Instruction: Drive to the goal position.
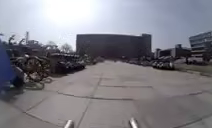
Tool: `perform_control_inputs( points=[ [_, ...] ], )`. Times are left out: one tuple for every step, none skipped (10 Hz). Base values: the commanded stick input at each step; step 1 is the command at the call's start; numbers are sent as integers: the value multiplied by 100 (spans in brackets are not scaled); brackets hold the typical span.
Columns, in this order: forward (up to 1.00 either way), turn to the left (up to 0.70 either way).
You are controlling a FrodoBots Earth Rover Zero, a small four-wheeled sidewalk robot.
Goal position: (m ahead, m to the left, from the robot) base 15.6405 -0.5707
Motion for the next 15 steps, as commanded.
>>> perform_control_inputs(
  points=[
    [100,0],
    [100,0],
    [100,0],
    [100,0],
    [100,0],
    [100,0],
    [100,0],
    [100,0],
    [100,0],
    [100,0],
    [100,0],
    [100,-24],
    [100,-27],
    [100,-12],
    [100,0]
  ],
)
